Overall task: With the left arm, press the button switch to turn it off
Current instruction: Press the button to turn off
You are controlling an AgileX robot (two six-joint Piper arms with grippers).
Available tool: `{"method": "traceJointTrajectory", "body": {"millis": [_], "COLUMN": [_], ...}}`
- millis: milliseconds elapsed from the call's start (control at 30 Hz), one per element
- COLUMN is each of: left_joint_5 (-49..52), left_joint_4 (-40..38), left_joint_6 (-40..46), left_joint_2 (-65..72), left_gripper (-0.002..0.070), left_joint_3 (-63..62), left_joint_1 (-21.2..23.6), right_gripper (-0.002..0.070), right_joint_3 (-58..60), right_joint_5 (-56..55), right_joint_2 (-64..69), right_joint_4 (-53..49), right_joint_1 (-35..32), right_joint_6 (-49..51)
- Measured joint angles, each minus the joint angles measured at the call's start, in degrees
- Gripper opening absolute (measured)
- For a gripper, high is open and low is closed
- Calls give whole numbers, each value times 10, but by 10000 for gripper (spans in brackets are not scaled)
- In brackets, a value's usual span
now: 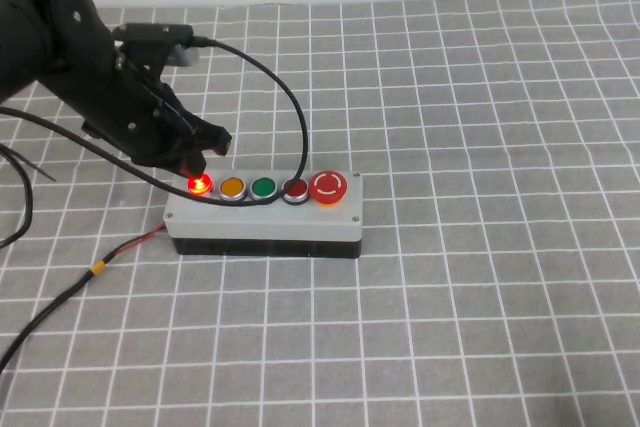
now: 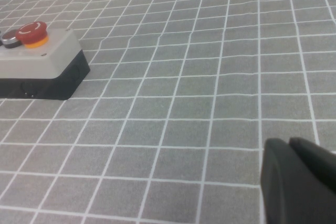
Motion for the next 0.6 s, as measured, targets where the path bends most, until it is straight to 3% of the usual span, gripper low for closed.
{"method": "traceJointTrajectory", "body": {"millis": [600], "left_joint_5": [0], "left_joint_4": [2], "left_joint_6": [0], "left_joint_2": [18], "left_gripper": [-4], "left_joint_3": [-7], "left_joint_1": [0], "right_gripper": [-17], "right_joint_3": [0], "right_joint_5": [0], "right_joint_2": [0], "right_joint_4": [0], "right_joint_1": [0], "right_joint_6": [0]}}
